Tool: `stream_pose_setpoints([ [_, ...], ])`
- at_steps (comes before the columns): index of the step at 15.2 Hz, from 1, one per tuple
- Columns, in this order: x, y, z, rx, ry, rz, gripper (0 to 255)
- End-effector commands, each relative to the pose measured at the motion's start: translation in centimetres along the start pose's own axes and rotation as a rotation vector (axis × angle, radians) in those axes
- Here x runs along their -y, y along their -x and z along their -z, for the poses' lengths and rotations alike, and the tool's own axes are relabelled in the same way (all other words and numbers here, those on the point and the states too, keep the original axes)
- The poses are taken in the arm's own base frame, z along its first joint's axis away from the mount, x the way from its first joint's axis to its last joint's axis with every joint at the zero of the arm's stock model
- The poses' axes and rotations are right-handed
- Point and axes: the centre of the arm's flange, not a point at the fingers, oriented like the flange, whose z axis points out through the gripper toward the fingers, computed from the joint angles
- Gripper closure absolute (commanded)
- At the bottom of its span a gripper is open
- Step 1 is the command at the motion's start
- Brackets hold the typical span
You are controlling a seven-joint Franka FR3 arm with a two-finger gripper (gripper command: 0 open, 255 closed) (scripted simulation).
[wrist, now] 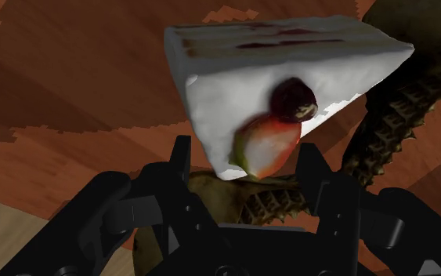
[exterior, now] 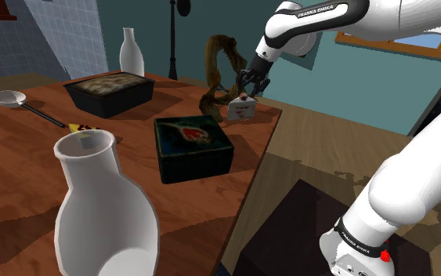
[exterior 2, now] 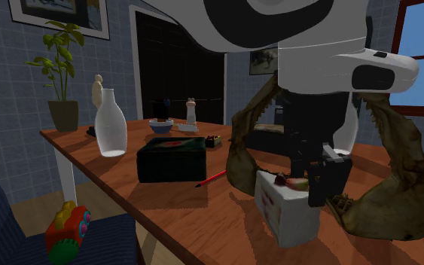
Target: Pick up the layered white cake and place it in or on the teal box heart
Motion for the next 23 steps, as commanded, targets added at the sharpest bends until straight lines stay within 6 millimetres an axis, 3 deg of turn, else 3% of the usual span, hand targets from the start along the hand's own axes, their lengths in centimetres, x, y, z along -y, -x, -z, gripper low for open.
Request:
stream_pose_setpoints([
  [1,0.0,0.0,0.0,0.001,0.000,0.000,255],
  [23,2.6,-1.6,10.6,0.001,0.000,0.000,255],
])
